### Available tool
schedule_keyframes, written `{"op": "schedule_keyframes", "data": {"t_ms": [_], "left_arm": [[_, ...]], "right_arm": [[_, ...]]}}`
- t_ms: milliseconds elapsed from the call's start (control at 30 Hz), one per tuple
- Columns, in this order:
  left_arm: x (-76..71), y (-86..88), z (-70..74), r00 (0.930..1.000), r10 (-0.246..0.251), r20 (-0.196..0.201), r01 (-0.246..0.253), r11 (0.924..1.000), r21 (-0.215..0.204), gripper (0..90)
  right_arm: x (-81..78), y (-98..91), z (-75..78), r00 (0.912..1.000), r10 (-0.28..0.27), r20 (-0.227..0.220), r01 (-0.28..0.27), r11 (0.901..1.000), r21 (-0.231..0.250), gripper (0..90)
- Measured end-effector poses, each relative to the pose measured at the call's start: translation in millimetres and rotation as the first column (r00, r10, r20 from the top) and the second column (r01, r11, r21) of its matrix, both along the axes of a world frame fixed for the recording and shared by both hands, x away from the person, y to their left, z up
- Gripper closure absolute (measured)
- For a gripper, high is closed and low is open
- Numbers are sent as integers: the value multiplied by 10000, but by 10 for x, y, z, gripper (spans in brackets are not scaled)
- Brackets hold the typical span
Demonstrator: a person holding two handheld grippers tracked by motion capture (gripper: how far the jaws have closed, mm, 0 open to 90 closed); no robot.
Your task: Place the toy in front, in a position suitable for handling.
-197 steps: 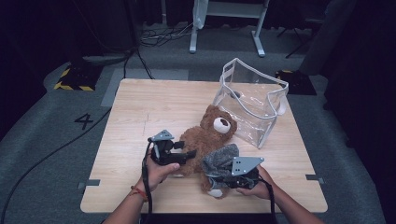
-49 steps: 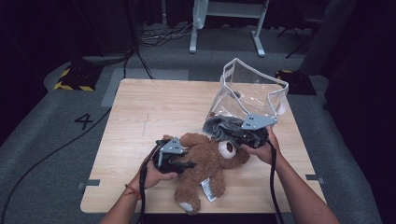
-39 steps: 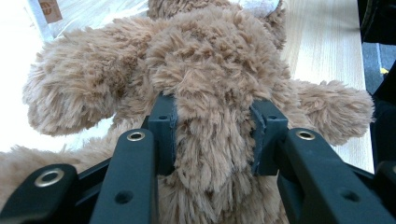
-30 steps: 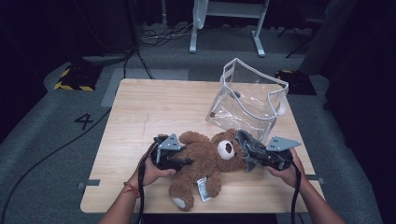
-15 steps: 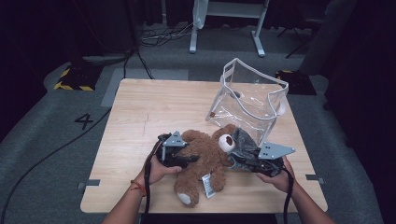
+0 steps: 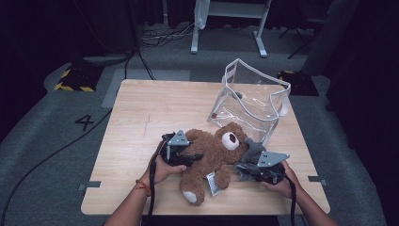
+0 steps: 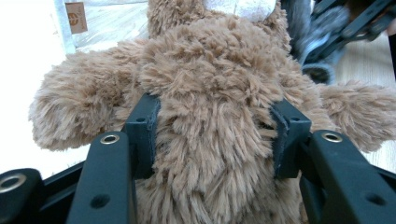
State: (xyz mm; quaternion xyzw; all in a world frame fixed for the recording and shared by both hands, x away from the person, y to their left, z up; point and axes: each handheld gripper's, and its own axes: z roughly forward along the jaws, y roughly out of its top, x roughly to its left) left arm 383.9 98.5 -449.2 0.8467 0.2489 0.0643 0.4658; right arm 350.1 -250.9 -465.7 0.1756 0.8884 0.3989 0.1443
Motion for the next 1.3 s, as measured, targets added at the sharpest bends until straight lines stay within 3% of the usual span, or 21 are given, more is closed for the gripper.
{"op": "schedule_keyframes", "data": {"t_ms": [33,67,100,133,167,233,267,333,367,400,433,533,567,833,967,1067,1167,1300], "left_arm": [[5,-6,-1,10000,-17,-18,17,10000,-11,472],[11,-10,0,10000,-43,-6,43,10000,-4,472],[16,-13,-1,10000,-63,-16,63,10000,-18,472],[22,-13,-5,10000,-58,-26,58,10000,-49,471],[22,-13,-5,10000,-58,-26,58,10000,-49,471],[22,-11,-12,10000,-48,-16,48,9999,-120,471],[19,-9,-14,10000,-54,5,54,9999,-119,471],[12,-6,-18,10000,-53,38,54,9999,-118,471],[9,-5,-19,10000,-34,44,35,9999,-126,471],[7,-5,-23,10000,-27,56,28,9999,-143,471],[6,-4,-25,10000,-20,59,21,9999,-158,471],[6,1,-32,9999,-54,88,56,9998,-193,471],[5,3,-32,9999,-68,97,69,9998,-176,471],[-12,-3,-27,9997,-131,209,133,9999,-69,471],[-9,3,-26,9998,-91,204,92,9999,-44,470],[-7,4,-29,9999,-67,149,69,9999,-119,470],[-17,-2,-29,9998,-106,179,108,9999,-93,469],[-38,-7,-30,9996,-158,213,160,9999,-54,466]], "right_arm": [[-36,39,134,9992,273,278,-294,9966,770,726],[-53,65,200,9987,312,392,-352,9936,1077,726],[-53,65,200,9987,312,392,-352,9936,1077,726],[-85,124,314,9974,425,587,-523,9830,1761,726],[-85,124,314,9974,425,587,-523,9830,1761,726],[-108,197,384,9956,750,556,-863,9667,2409,726],[-119,253,396,9941,969,487,-1061,9623,2503,726],[-168,466,339,9869,1549,449,-1609,9646,2090,726],[-168,466,339,9869,1549,449,-1609,9646,2090,726],[-195,597,253,9813,1904,281,-1924,9658,1737,726],[-195,597,253,9813,1904,281,-1924,9658,1737,726],[-218,725,114,9750,2224,1,-2210,9689,1116,726],[-222,745,36,9721,2328,-298,-2293,9690,915,726],[-306,662,-31,9656,2483,-772,-2452,9683,480,725],[-401,620,-48,9543,2814,-1001,-2829,9592,-3,725],[-471,605,-4,9416,3193,-1068,-3238,9457,-274,724],[-439,575,173,9503,3055,-595,-3047,9522,216,723],[-272,544,477,9771,2057,549,-2108,9710,1132,719]]}}
